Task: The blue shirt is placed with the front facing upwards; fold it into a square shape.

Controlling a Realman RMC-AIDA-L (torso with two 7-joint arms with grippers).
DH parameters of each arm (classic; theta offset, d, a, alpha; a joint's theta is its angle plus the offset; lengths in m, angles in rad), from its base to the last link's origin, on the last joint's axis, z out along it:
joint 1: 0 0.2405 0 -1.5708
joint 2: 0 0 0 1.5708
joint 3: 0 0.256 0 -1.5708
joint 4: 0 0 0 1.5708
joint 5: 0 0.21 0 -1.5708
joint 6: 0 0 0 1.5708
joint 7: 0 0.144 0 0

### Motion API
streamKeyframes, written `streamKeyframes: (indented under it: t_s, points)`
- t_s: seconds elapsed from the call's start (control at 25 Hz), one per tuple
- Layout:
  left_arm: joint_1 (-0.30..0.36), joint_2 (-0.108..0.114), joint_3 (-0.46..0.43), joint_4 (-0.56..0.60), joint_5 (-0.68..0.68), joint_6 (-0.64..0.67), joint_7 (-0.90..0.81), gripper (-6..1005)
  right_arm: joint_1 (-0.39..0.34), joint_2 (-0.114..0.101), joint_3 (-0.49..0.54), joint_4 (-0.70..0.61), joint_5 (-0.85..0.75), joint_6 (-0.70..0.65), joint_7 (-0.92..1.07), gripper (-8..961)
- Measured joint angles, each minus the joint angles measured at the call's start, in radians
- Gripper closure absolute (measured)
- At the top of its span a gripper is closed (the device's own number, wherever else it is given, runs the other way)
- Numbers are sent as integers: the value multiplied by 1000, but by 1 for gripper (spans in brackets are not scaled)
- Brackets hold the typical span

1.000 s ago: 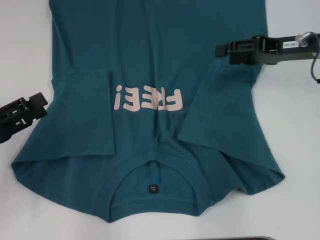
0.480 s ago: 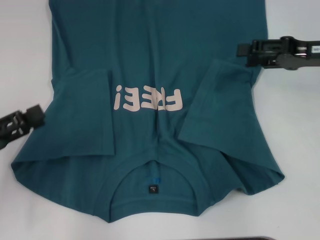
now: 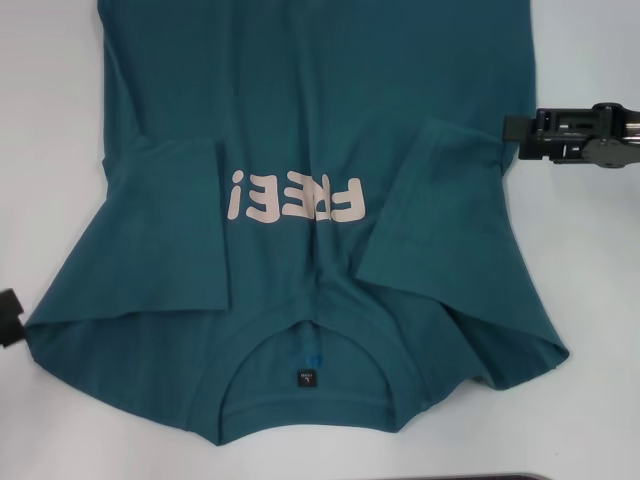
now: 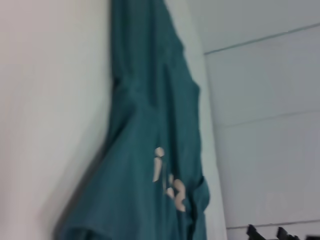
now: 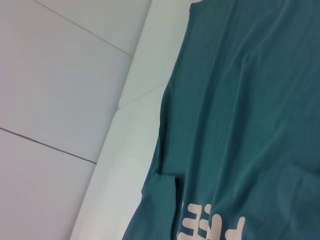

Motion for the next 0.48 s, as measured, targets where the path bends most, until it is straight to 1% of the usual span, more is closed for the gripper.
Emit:
streamKeyframes:
  t_s: [0.16,0.28,0.48]
  points:
    - [12,-7,0,4,20,-43,-46,372,-1,0,2,0,0,2,0,159]
    - [14,-17,-3,1,32,-83,-87,373,-1,0,13,0,0,5,0,160]
    - [9,-49,-16,-4,19,-191,-124,373,-2,2,44,0,0,7,0,160]
